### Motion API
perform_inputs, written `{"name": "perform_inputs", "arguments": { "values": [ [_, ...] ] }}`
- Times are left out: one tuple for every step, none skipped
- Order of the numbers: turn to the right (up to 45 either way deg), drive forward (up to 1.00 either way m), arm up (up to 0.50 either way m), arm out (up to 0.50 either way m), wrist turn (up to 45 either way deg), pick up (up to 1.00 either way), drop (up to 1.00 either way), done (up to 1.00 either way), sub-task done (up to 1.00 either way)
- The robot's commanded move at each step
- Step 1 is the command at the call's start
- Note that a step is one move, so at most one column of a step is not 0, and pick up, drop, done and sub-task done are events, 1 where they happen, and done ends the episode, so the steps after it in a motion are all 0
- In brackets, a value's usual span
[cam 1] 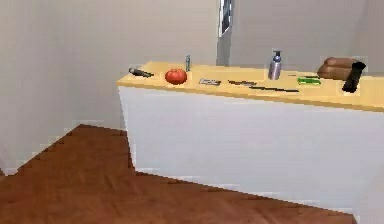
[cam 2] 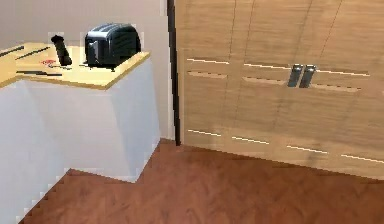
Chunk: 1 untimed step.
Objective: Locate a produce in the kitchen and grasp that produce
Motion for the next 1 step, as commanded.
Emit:
{"name": "perform_inputs", "arguments": {
  "values": [
    [0.0,0.60,0.00,0.00,0.0,0.00,0.00,0.00,0.00]
  ]
}}
